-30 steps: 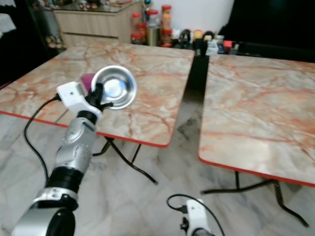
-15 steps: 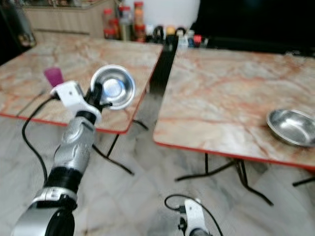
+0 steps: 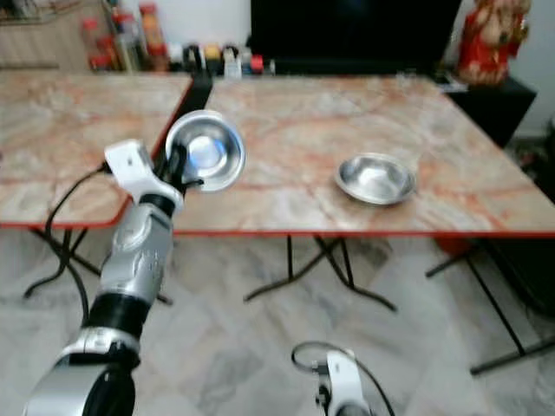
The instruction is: Setting the table
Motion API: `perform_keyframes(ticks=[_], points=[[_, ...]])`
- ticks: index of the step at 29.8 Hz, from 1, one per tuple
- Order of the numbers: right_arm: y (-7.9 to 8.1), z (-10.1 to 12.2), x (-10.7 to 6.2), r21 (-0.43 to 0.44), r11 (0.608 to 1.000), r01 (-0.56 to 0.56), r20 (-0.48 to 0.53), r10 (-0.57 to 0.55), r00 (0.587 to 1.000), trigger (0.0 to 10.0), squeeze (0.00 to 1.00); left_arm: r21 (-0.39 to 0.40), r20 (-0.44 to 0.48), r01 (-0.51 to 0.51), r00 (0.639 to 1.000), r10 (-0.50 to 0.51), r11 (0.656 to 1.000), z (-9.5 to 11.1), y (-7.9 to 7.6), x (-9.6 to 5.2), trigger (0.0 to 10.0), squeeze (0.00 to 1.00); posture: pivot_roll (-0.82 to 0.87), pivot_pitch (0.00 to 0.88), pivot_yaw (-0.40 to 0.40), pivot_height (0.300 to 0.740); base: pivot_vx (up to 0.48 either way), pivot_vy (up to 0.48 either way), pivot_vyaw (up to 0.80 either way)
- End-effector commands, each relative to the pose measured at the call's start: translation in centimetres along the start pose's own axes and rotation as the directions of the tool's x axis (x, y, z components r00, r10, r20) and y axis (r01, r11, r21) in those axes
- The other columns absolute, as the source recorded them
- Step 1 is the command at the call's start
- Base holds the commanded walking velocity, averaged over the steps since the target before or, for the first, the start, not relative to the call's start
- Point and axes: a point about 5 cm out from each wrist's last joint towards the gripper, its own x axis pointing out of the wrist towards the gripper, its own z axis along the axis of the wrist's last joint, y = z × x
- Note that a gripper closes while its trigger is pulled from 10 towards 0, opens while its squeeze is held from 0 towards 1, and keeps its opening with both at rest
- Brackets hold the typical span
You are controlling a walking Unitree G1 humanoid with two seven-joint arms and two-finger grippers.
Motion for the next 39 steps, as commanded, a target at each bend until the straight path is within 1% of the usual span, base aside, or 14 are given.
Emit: perform_keyframes(ticks=[1,18,21,23,25,28,29,30,31,32,33,35,37,39], points=[[-0.5,0.1,0.0,0.000,1.000,0.014,0.004,-0.014,1.000,10.0,0.00,-0.004,0.018,0.027,0.999,-0.027,1.000,0.3,-0.9,0.3,10.0,0.00,-0.02,0.000,0.007,0.719,0.000,-0.412,0.00],[-0.5,0.1,0.0,-0.002,1.000,0.012,0.008,-0.012,1.000,10.0,0.00,0.008,0.015,0.034,0.999,-0.034,0.999,0.1,-0.8,-0.3,10.0,0.00,-0.01,0.000,-0.004,0.719,0.000,-0.381,0.00],[-0.5,0.1,0.0,-0.006,1.000,0.009,0.008,-0.009,1.000,10.0,0.00,0.015,0.023,0.080,0.997,-0.080,0.997,0.3,-1.2,-0.6,10.0,0.00,0.00,0.000,-0.006,0.719,0.000,0.000,0.00],[-0.3,0.0,0.0,-0.013,1.000,0.004,0.005,-0.004,1.000,10.0,0.00,0.020,0.000,0.207,0.978,-0.207,0.978,0.5,-1.6,-1.9,10.0,0.00,0.00,0.000,-0.002,0.719,0.000,0.000,0.00],[-0.3,0.1,0.0,-0.013,1.000,0.004,0.005,-0.004,1.000,10.0,0.00,0.020,-0.011,0.223,0.975,-0.223,0.975,0.5,-1.3,-2.3,10.0,0.00,0.00,0.000,-0.002,0.719,0.000,0.000,0.00],[-0.3,0.1,0.0,-0.016,1.000,0.002,0.007,-0.002,1.000,10.0,0.00,0.038,-0.040,0.231,0.972,-0.230,0.972,0.5,0.7,-3.7,10.0,0.00,0.00,0.000,-0.005,0.719,0.000,0.000,0.00],[-0.3,0.1,0.0,-0.020,1.000,0.000,0.006,0.000,1.000,10.0,0.00,0.070,-0.069,0.181,0.982,-0.176,0.981,0.2,2.5,-4.2,10.0,0.00,0.01,0.000,-0.007,0.719,0.000,0.000,0.00],[-0.3,0.1,0.0,-0.026,1.000,-0.003,0.004,0.003,1.000,10.0,0.00,0.123,-0.114,0.089,0.991,-0.075,0.988,-0.2,5.9,-5.4,10.0,0.00,0.01,0.000,-0.008,0.719,0.000,0.000,0.00],[-0.3,0.1,0.0,-0.026,1.000,-0.003,0.004,0.003,1.000,10.0,0.00,0.123,-0.114,0.089,0.991,-0.075,0.988,-0.2,5.9,-5.4,10.0,0.00,0.01,0.000,-0.008,0.719,0.000,0.000,0.00],[-0.3,0.1,0.0,-0.028,1.000,-0.004,0.004,0.004,1.000,10.0,0.00,0.150,-0.137,0.027,0.991,-0.006,0.988,-0.5,8.1,-6.4,10.0,0.00,0.01,0.000,-0.008,0.719,0.000,0.000,0.00],[-0.3,0.1,0.0,-0.028,1.000,-0.004,0.004,0.004,1.000,10.0,0.00,0.150,-0.137,0.027,0.991,-0.006,0.988,-0.5,8.1,-6.4,10.0,0.00,0.01,0.000,-0.008,0.719,0.000,0.000,0.00],[-0.3,0.0,0.0,-0.035,0.999,-0.009,0.003,0.009,1.000,10.0,0.00,0.174,-0.201,-0.134,0.965,0.169,0.976,-1.6,13.0,-9.7,10.0,0.00,0.02,0.000,-0.011,0.719,0.000,0.000,0.00],[-0.3,0.1,0.0,-0.035,0.999,-0.009,0.004,0.009,1.000,10.0,0.00,0.166,-0.217,-0.165,0.956,0.200,0.972,-2.0,13.8,-10.4,10.0,0.00,0.02,0.000,-0.011,0.719,0.000,0.000,0.00],[-0.2,0.0,0.0,-0.038,0.999,-0.010,0.003,0.010,1.000,10.0,0.00,0.223,-0.276,-0.189,0.929,0.248,0.956,-3.1,14.9,-11.7,10.0,0.00,0.02,0.000,-0.009,0.719,0.000,0.000,0.00]])
